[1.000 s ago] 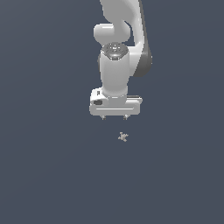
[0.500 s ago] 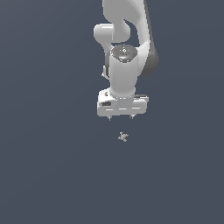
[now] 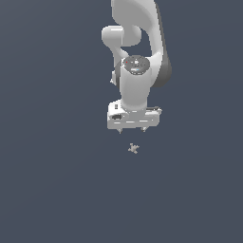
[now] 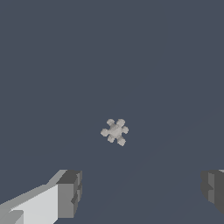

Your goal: Pick up the object and move it to a goal position.

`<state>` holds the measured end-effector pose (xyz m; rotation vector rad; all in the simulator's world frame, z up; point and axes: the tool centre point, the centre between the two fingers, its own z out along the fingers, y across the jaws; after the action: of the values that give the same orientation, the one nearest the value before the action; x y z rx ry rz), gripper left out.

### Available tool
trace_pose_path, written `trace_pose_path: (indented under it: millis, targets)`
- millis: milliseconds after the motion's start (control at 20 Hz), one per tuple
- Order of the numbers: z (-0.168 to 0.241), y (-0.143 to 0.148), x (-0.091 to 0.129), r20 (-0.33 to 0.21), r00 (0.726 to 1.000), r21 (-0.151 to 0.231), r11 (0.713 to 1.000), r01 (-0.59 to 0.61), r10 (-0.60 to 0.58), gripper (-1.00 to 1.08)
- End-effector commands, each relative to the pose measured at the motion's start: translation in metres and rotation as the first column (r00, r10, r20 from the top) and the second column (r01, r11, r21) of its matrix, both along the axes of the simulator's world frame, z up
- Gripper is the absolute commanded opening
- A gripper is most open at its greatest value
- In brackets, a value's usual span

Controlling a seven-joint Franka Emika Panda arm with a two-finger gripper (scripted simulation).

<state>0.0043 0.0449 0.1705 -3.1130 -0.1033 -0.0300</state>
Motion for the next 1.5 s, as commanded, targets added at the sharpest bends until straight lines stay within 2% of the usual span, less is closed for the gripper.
trace_pose_path:
  millis: [0, 550, 1150, 1450]
  targets:
    - [-0.012, 0.002, 0.002, -0.003, 1.000, -0.003, 1.000, -0.004, 0.004, 1.00]
    - [-0.084, 0.015, 0.010, -0.016, 0.999, -0.023, 0.999, -0.029, 0.028, 1.00]
    - [-0.104, 0.018, 0.010, -0.019, 0.999, -0.027, 0.999, -0.034, 0.034, 1.00]
    - [-0.132, 0.018, 0.009, -0.019, 0.999, -0.027, 0.999, -0.034, 0.034, 1.00]
